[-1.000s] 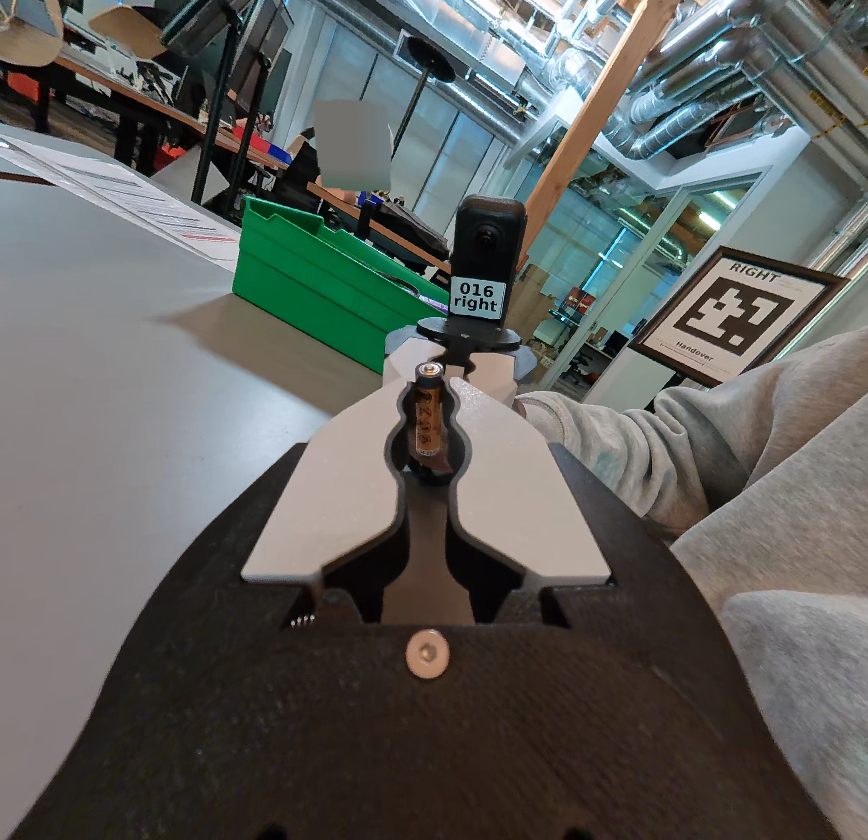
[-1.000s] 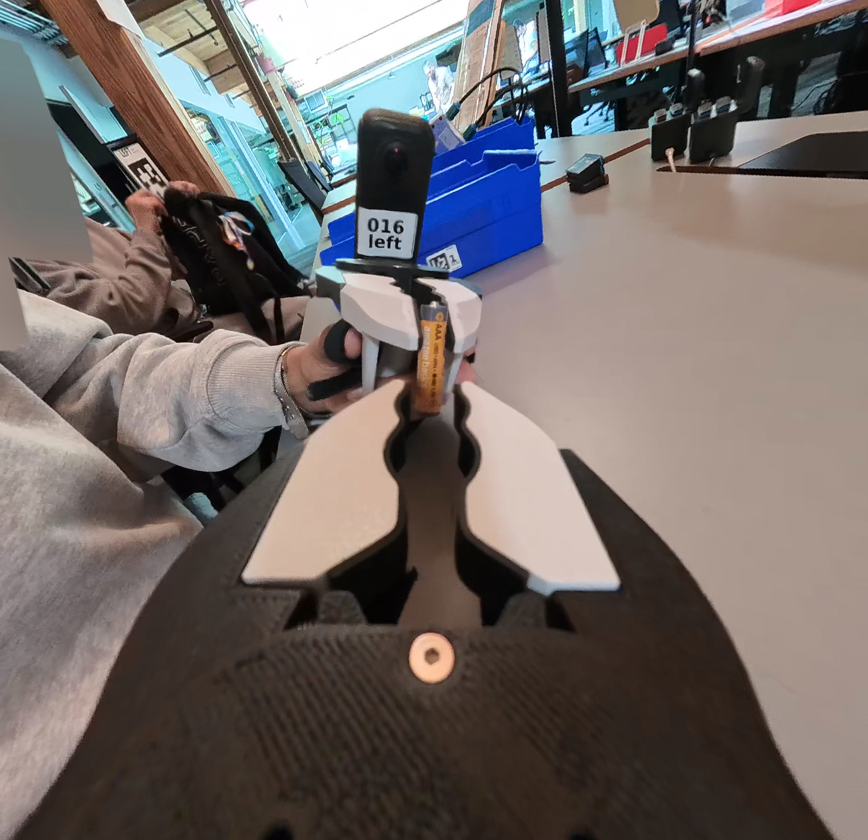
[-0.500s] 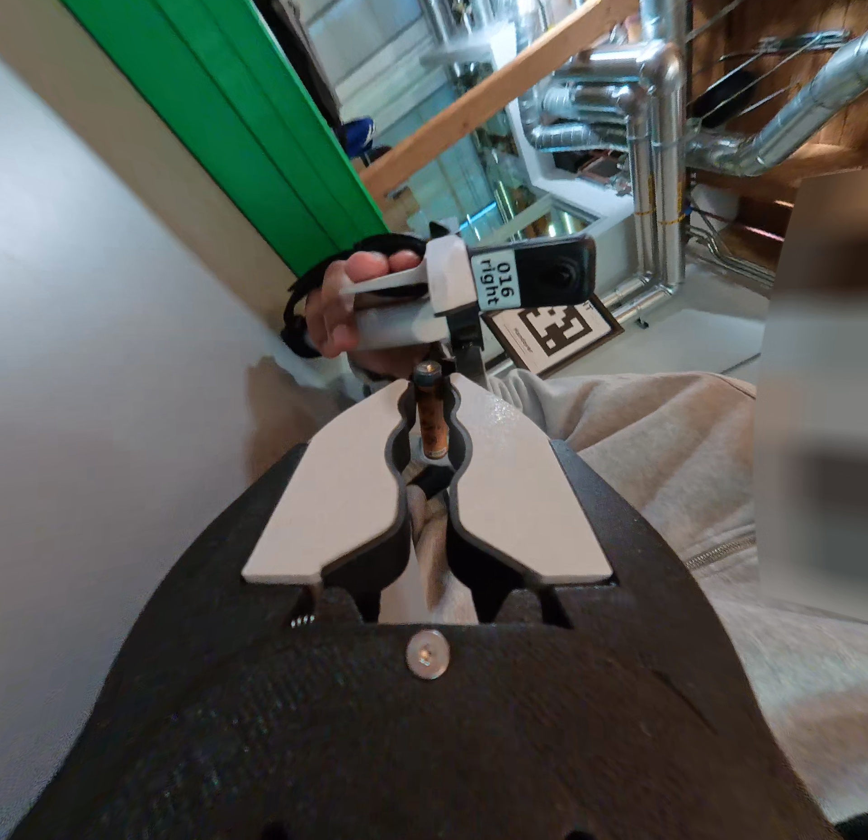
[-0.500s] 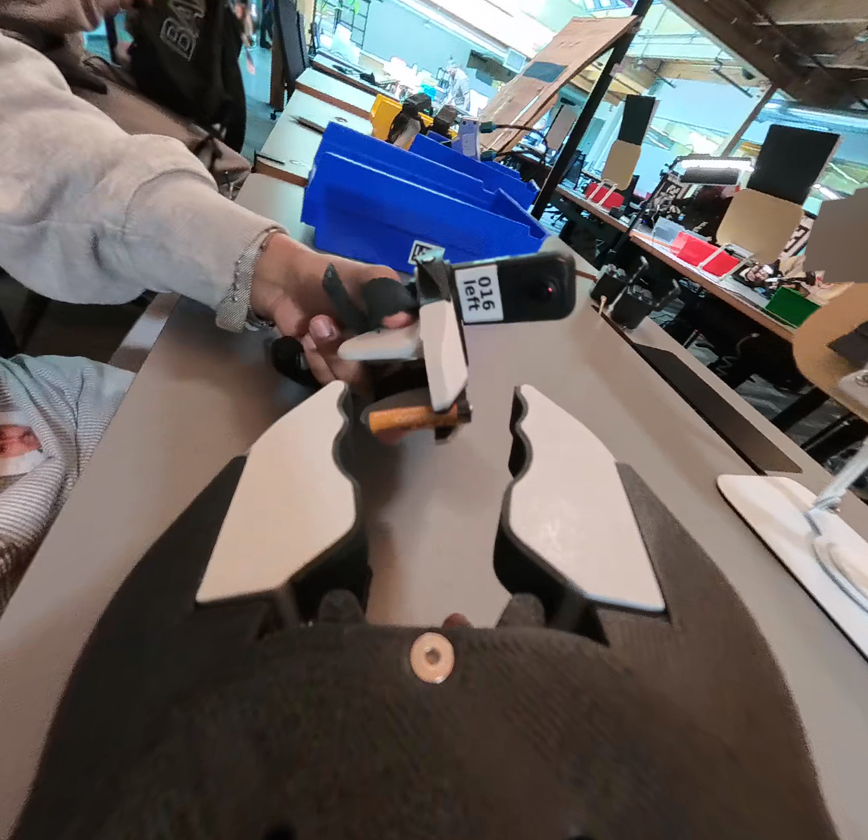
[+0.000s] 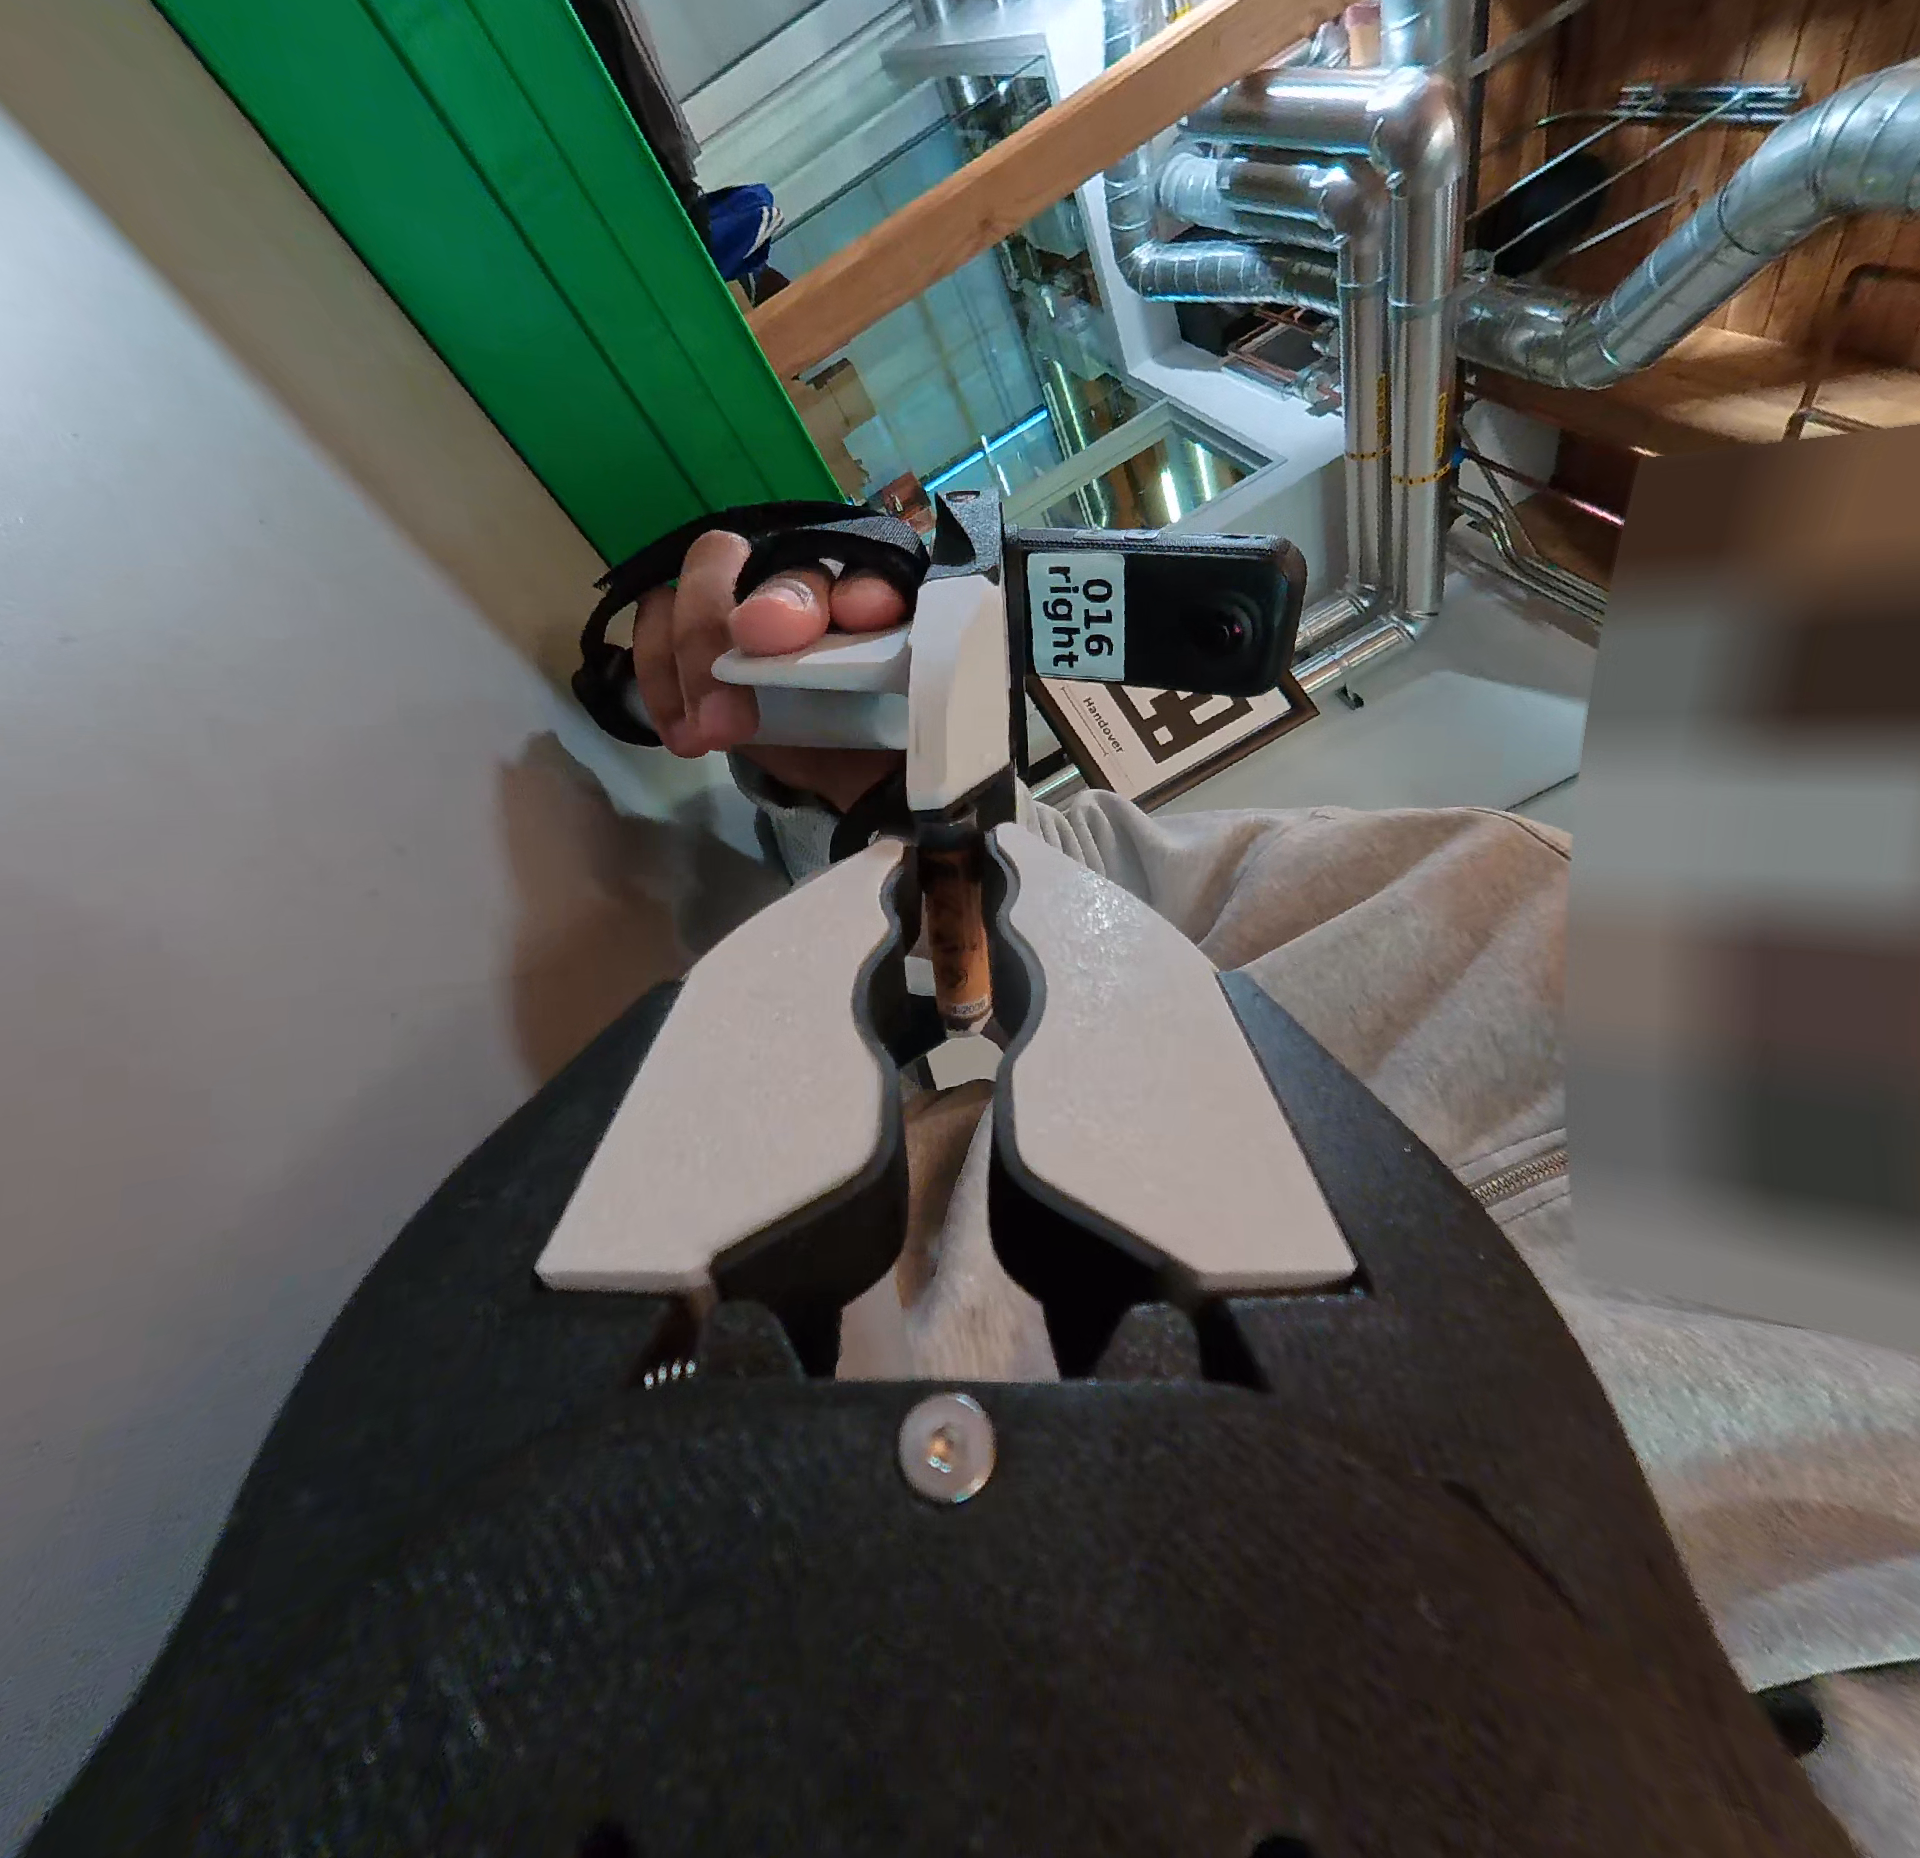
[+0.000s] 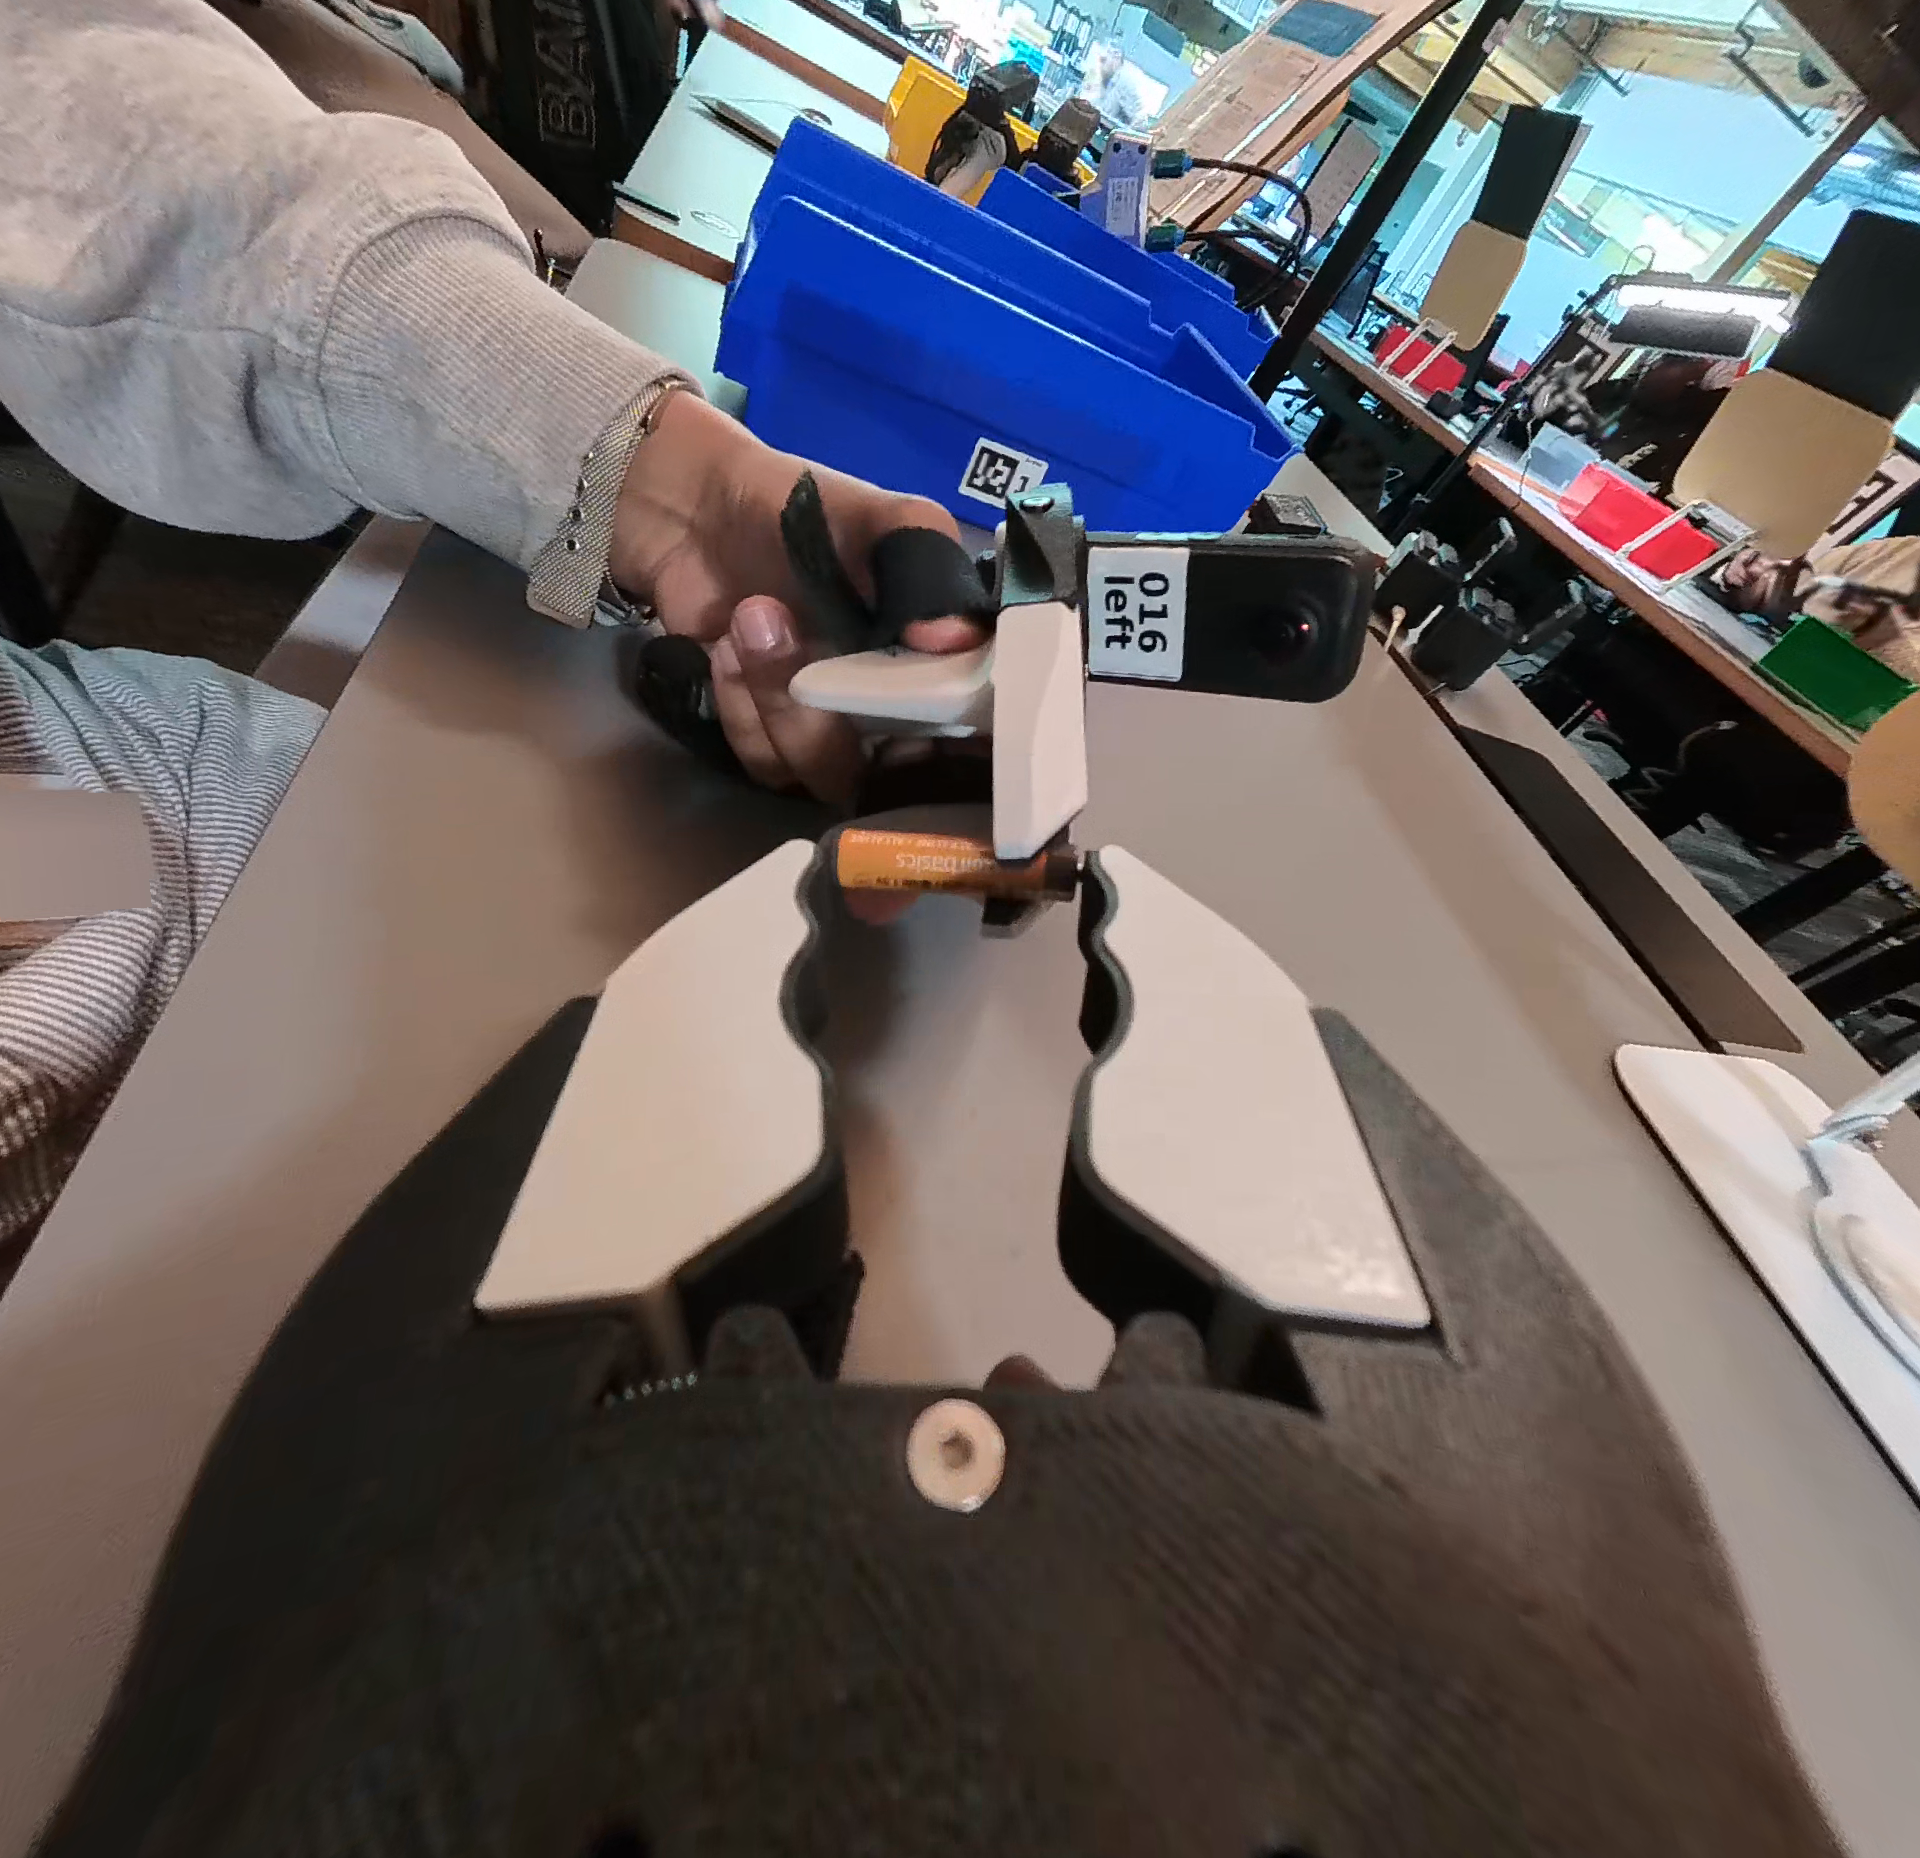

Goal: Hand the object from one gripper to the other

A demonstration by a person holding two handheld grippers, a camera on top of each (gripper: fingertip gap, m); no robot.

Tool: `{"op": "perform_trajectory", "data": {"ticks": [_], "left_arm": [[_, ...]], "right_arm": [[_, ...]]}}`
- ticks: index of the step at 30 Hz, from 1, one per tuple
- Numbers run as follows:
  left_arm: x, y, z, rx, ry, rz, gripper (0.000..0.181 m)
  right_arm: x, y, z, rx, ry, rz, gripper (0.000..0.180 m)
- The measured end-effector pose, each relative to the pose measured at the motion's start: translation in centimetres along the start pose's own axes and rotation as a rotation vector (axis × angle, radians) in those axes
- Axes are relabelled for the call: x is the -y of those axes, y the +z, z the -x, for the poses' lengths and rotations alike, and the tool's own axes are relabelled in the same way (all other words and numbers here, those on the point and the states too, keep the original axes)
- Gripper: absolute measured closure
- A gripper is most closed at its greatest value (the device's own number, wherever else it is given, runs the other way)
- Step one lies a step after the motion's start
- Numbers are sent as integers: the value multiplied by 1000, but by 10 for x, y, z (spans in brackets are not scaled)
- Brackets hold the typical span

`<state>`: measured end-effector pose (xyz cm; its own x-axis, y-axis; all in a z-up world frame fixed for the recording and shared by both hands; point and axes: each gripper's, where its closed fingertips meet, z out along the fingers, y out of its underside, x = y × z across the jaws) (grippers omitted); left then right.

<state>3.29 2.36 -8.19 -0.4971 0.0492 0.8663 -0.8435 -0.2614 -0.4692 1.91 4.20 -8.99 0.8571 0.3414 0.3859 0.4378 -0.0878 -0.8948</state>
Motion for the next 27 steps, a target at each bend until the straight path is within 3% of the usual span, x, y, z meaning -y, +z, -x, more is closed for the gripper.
{"op": "perform_trajectory", "data": {"ticks": [4,11,16,22,27], "left_arm": [[3,1,1,19,39,-19,168],[20,-3,-1,61,156,-145,133],[31,-9,-4,136,307,-205,132],[39,-14,-15,203,514,-253,139],[36,-10,-16,368,832,-214,147]], "right_arm": [[-1,-1,-3,-13,30,2,133],[-5,-7,-21,-91,130,4,133],[-2,-12,-28,-83,298,-44,133],[11,-20,-35,10,667,-203,133],[16,-24,-40,139,991,-316,133]]}}
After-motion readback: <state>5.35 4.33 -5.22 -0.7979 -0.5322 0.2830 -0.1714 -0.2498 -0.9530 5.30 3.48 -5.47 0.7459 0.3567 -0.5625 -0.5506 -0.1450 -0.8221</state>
